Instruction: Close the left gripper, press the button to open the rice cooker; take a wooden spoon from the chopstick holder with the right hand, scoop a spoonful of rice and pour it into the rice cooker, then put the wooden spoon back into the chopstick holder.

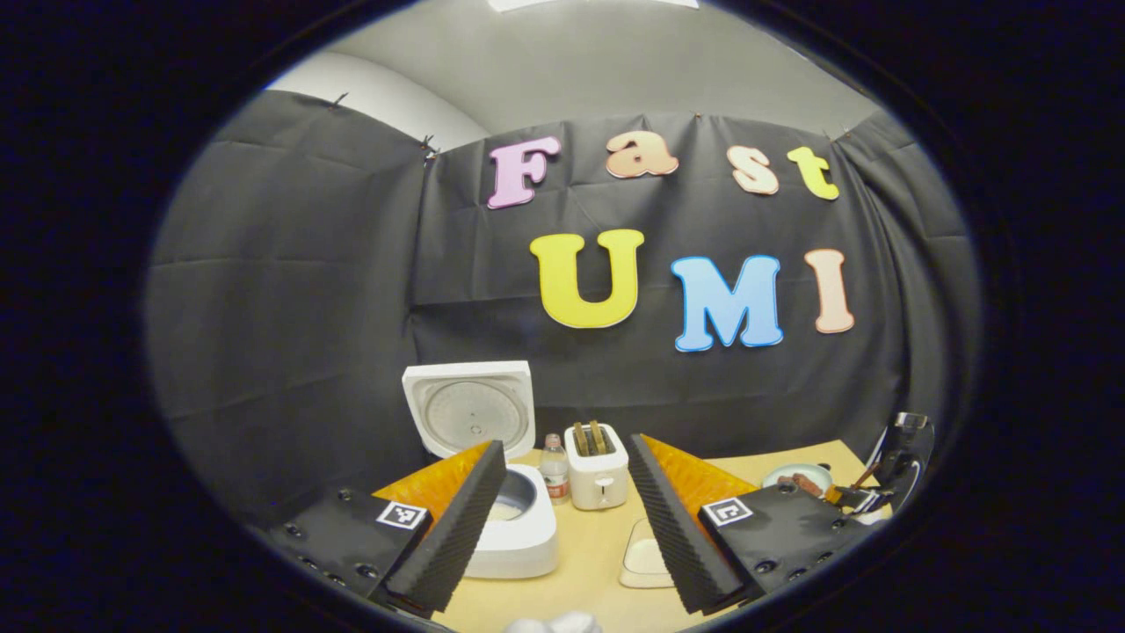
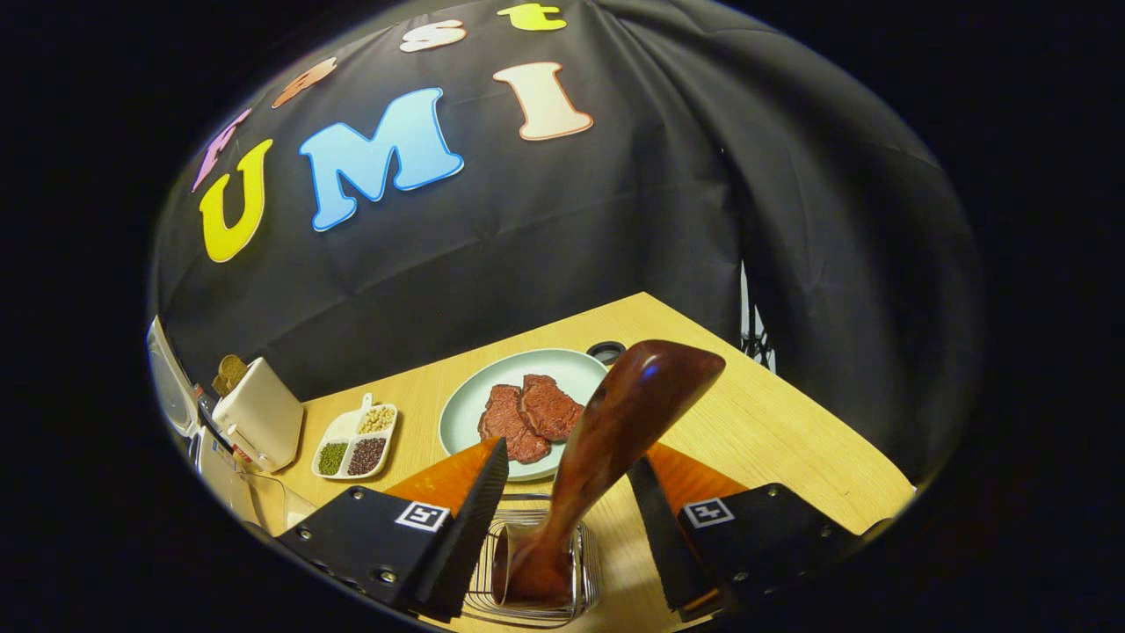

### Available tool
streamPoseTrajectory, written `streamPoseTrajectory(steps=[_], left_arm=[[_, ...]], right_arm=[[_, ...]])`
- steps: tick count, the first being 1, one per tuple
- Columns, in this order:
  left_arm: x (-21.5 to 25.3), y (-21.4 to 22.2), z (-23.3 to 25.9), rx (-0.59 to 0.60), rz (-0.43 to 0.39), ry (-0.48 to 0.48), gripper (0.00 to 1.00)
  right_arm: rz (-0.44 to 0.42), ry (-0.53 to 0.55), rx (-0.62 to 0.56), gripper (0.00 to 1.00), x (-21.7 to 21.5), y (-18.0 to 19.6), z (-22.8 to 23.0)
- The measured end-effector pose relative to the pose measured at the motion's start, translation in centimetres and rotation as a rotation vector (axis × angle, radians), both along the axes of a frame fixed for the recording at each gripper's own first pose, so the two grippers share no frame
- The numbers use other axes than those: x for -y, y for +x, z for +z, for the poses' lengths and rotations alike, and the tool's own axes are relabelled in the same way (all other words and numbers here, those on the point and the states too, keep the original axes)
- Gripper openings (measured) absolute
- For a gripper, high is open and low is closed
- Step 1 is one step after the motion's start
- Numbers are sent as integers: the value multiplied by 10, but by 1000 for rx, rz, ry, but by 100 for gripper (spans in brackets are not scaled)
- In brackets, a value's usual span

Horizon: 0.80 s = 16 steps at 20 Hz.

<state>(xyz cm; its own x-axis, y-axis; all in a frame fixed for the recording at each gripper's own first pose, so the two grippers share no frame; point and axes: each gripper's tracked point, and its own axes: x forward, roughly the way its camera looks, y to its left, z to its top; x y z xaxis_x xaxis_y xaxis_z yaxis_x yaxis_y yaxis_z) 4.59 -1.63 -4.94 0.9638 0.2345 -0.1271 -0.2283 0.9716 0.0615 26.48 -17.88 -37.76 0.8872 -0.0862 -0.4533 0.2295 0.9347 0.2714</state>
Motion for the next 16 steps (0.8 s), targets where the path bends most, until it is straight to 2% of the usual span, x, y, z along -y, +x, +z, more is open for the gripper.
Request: streamPoseTrajectory(steps=[1, 3, 4, 5, 6, 7, 10, 16], left_arm=[[0, 1, 1, -1, 5, 5, 99], [3, 4, 2, 0, 1, 9, 99], [5, 5, 2, -2, -2, 14, 99], [7, 7, 4, 1, -9, 20, 99], [8, 9, 6, 5, -18, 27, 96], [10, 9, 6, 7, -24, 32, 99], [5, 8, 4, 15, -30, 32, 99], [-32, -4, -6, 9, -25, 21, 99]], right_arm=[[5, 18, 5, 77, -2, 2, 1], [3, 28, 0, 25, 2, 3, 2], [0, 46, -2, 26, 0, 4, 0], [9, 44, -1, 18, -3, 2, 3], [13, 24, -4, 18, -3, 0, 2], [21, 26, -1, 18, -5, 0, 5], [23, 23, -2, 18, -9, -3, 8], [66, -142, 47, 18, -20, -13, 56]])
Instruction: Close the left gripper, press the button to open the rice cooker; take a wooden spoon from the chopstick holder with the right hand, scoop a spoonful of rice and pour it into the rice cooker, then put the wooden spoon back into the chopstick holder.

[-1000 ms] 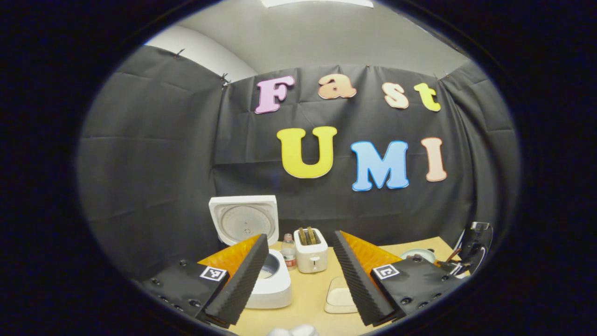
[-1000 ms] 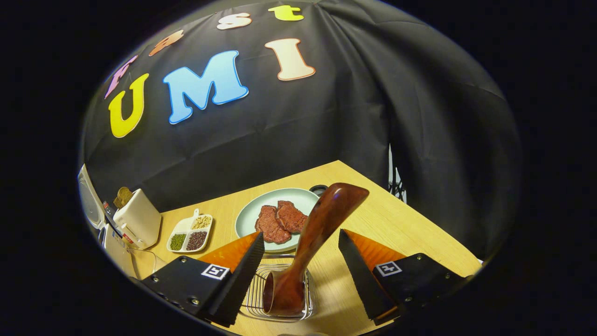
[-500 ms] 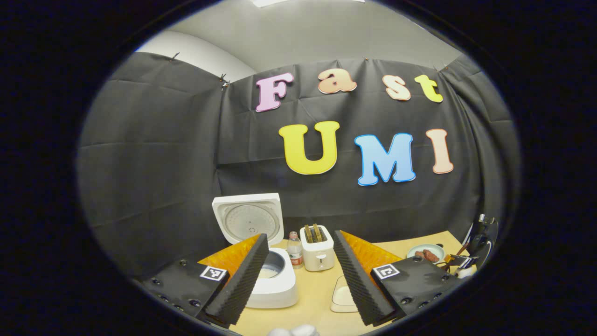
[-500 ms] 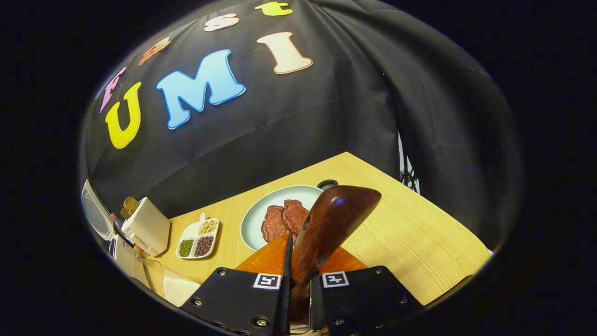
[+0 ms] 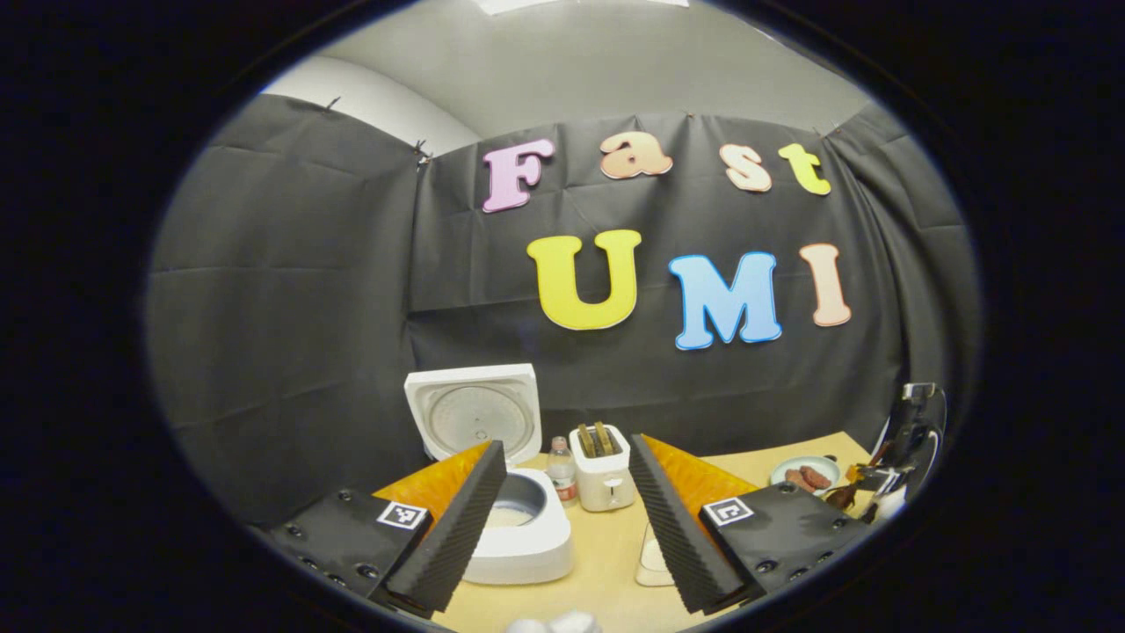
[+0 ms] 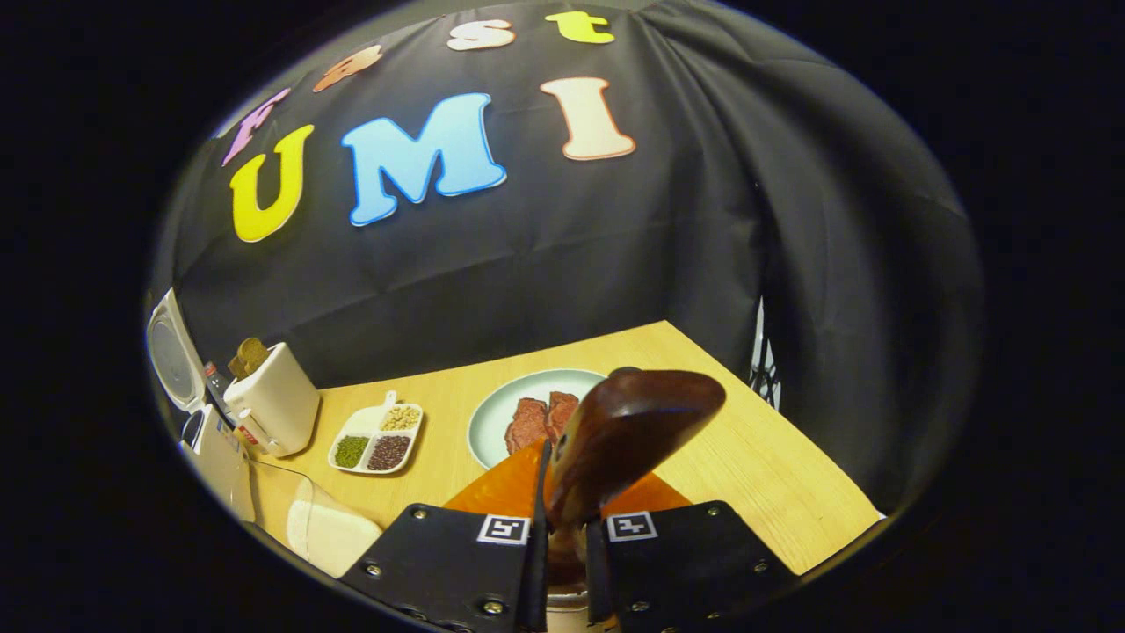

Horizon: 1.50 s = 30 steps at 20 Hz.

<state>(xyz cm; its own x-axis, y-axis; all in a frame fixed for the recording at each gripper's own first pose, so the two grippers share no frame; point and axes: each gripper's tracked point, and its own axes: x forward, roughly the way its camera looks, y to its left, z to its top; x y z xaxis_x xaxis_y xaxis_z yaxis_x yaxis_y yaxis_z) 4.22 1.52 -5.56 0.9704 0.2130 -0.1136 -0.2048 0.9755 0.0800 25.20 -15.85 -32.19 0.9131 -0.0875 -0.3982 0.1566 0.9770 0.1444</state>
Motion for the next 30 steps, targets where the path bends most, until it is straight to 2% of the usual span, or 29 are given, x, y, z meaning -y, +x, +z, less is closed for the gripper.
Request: streamPoseTrajectory(steps=[5, 6, 11, 12, 13, 16, 19, 23, 26, 29, 30], left_arm=[[-46, -16, -15, -1, 21, -29, 96], [-54, -20, -19, -2, 25, -29, 99], [-90, -37, -32, -3, 37, -32, 100], [-96, -39, -31, 5, 39, -27, 100], [-101, -42, -30, 11, 41, -18, 100], [-113, -49, -33, 13, 49, -12, 99], [-119, -50, -42, 2, 57, -21, 100], [-124, -45, -50, -5, 74, -61, 100], [-130, -45, -51, -3, 85, -51, 99], [-137, -46, -55, -9, 97, -22, 96], [-140, -47, -58, -13, 100, -14, 100]], right_arm=[[37, -59, 87, 17, -35, -9, 75], [59, -75, 99, 17, -49, -12, 93], [166, -130, 212, 17, -134, -24, 179], [190, -131, 227, 22, -152, -25, 188], [216, -131, 235, 18, -171, -28, 195], [285, -146, 222, 18, -220, -31, 186], [354, -172, 171, 18, -262, -30, 148], [430, -350, 119, 18, -293, -23, 83], [481, -487, 61, 18, -304, -20, 25], [511, -596, 40, 18, -305, -20, -8], [519, -627, 37, 18, -304, -18, -17]])
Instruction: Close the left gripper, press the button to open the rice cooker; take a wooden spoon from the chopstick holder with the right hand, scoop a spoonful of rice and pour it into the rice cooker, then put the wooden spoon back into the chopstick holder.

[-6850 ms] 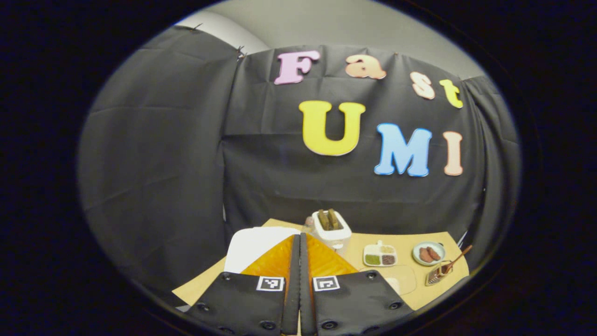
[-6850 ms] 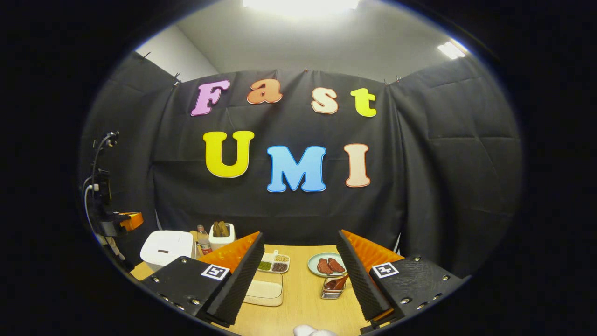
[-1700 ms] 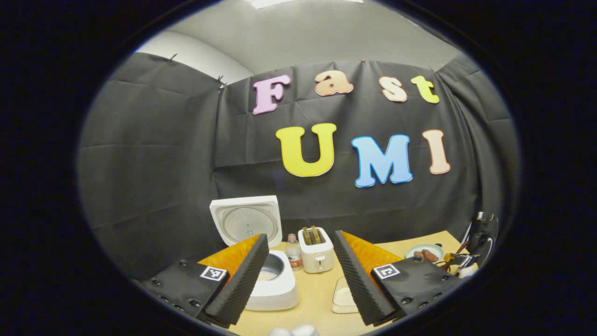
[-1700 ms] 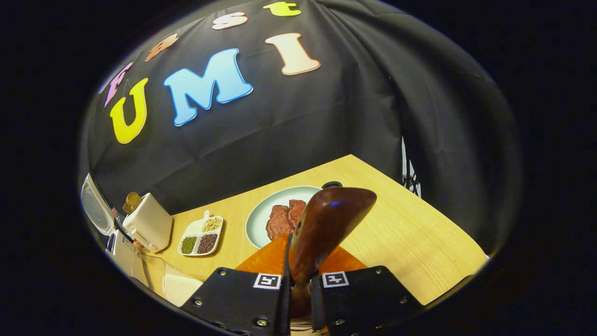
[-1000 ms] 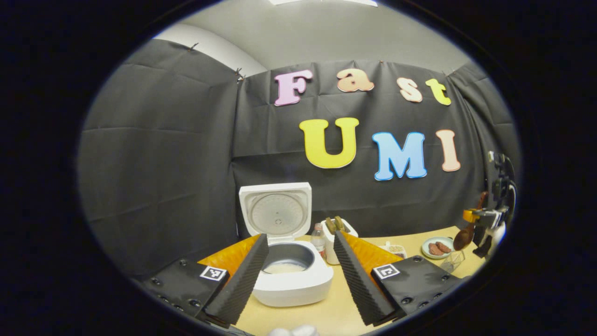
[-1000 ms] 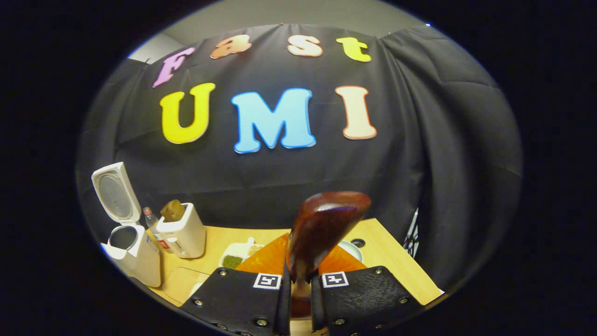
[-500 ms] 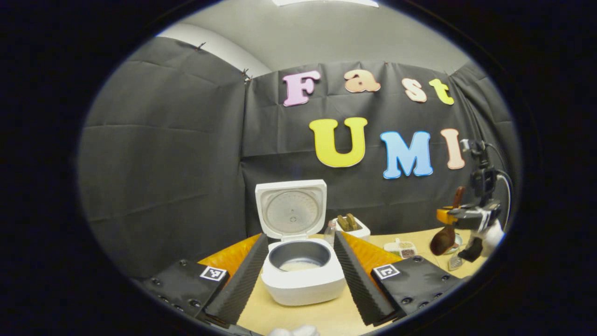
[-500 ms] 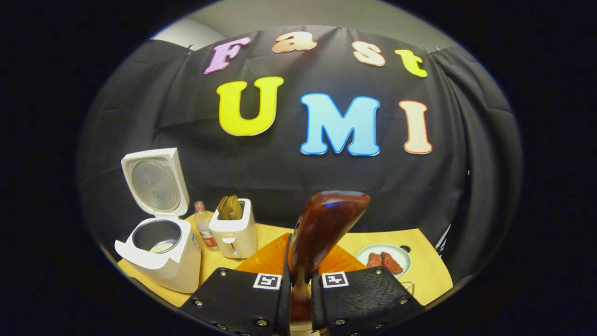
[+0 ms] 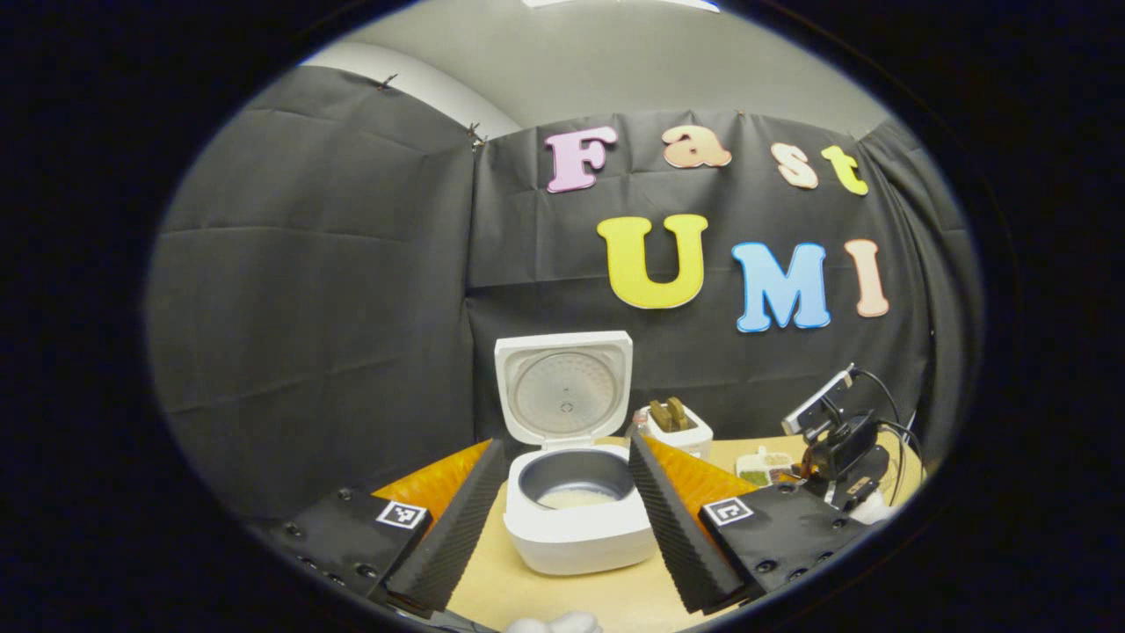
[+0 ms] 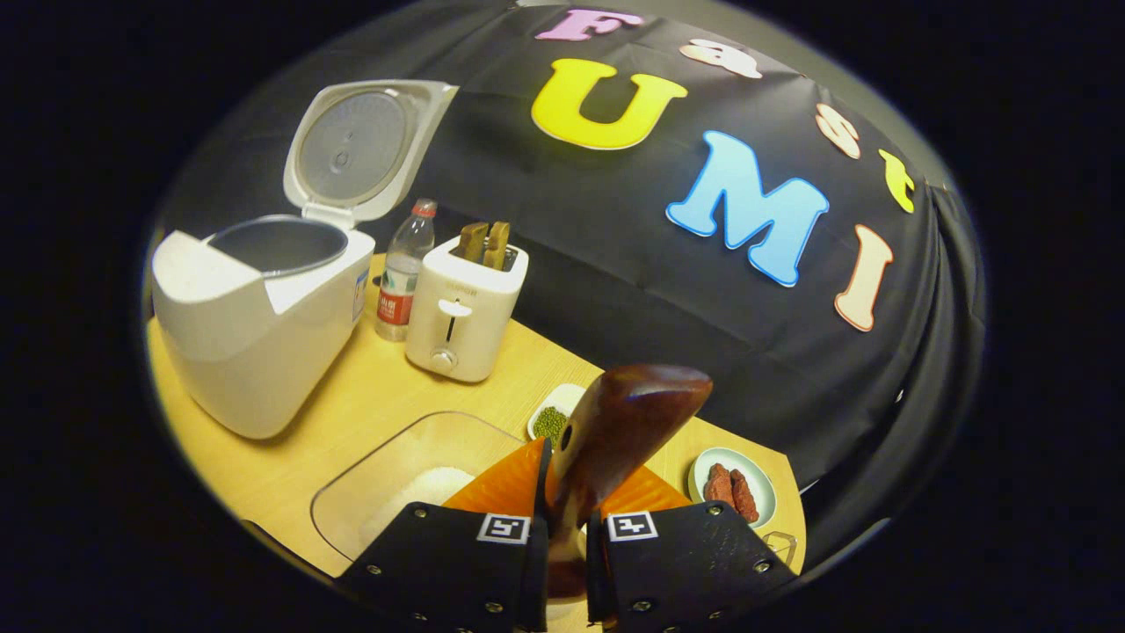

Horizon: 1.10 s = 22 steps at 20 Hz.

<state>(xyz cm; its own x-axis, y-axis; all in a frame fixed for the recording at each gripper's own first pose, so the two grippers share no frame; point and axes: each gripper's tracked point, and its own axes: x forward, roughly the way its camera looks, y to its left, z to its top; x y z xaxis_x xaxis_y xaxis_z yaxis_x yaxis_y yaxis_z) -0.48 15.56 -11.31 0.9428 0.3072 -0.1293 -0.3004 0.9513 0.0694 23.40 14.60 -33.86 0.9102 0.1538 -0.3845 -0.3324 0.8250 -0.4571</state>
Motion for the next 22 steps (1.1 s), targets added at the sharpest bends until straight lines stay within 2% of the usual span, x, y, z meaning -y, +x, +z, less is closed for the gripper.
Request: streamPoseTrajectory(steps=[5, 10, 16, 22], left_arm=[[-9, 0, -2, -12, 18, 13, 100], [-12, 5, -8, -22, 14, 5, 100], [-15, 7, -6, -25, 5, 13, 100], [-20, 7, 0, -28, 3, 38, 100]], right_arm=[[-6, -38, -27, 18, 2, 3, -23], [-19, 53, -94, 18, -8, -2, -33], [-56, 236, -180, 18, -22, -7, -41], [-122, 556, -290, 18, -43, -14, -37]])
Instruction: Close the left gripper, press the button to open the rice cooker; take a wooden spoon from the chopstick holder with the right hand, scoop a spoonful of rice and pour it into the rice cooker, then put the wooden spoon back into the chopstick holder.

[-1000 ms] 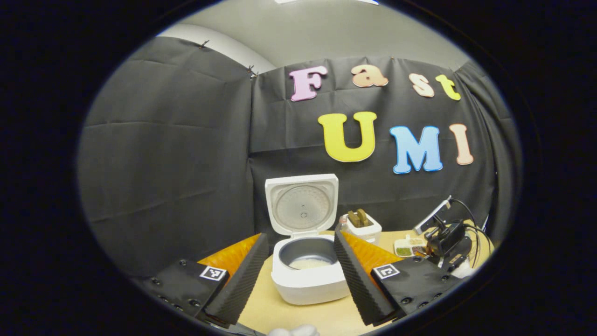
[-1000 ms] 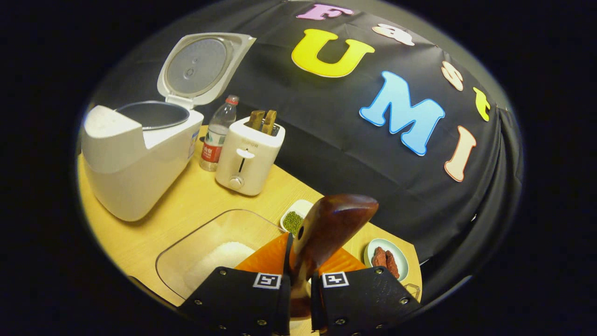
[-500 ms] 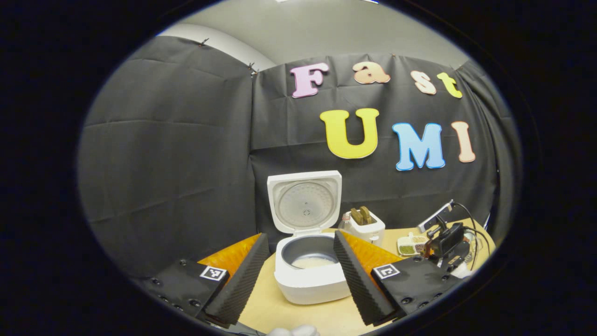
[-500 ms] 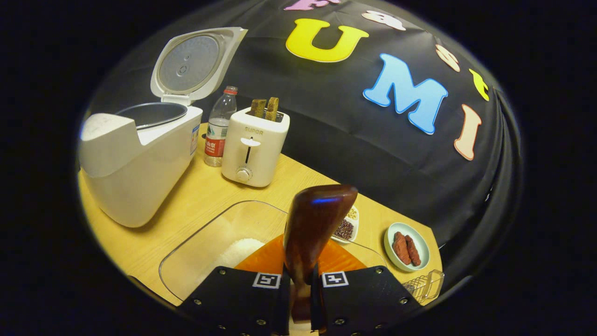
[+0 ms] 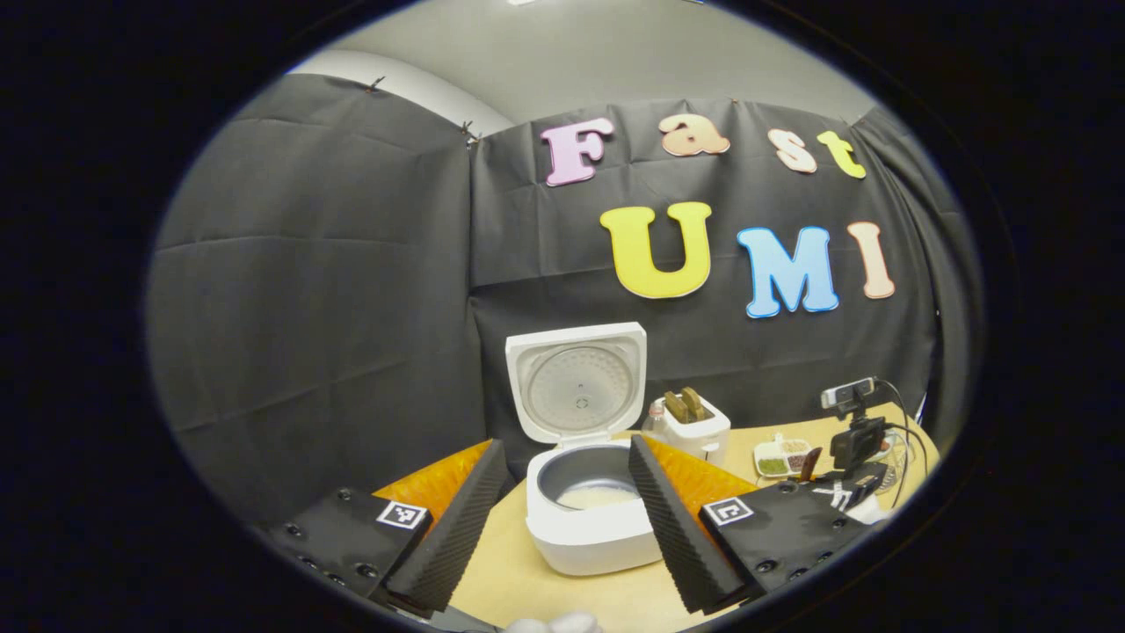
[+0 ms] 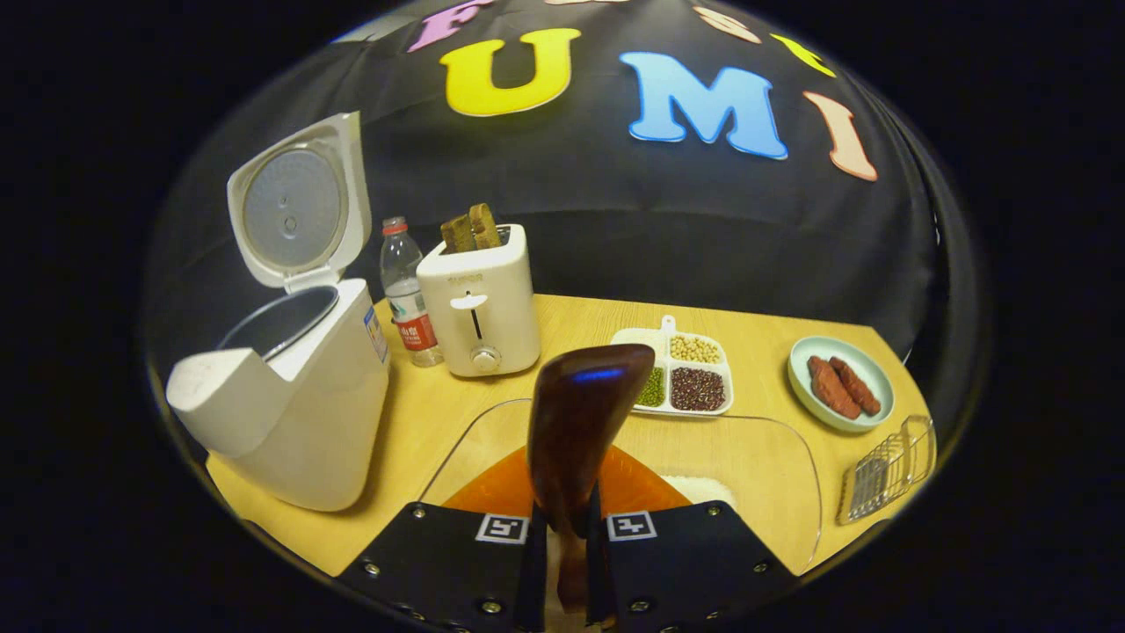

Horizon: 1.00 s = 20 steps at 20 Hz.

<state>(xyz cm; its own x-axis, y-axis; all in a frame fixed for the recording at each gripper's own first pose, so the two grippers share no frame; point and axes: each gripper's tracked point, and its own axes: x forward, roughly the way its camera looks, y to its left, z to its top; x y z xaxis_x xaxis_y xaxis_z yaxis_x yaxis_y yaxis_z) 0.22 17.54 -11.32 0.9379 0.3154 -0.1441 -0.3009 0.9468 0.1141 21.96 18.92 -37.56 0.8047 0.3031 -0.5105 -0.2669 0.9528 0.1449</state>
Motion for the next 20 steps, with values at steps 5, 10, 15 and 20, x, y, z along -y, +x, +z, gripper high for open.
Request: streamPoseTrajectory(steps=[5, 10, 15, 20], left_arm=[[-3, 3, 0, -8, -1, -6, 96], [-2, 7, 2, -8, -11, -17, 98], [-1, 13, 7, -6, -27, -7, 100], [5, 18, 16, 9, -51, 3, 100]], right_arm=[[-117, 336, -123, 18, 0, 5, 1], [-202, 577, -189, 18, 14, 1, 2], [-257, 717, -155, 18, 43, 13, 26], [-319, 816, -111, 18, 79, 14, 54]])
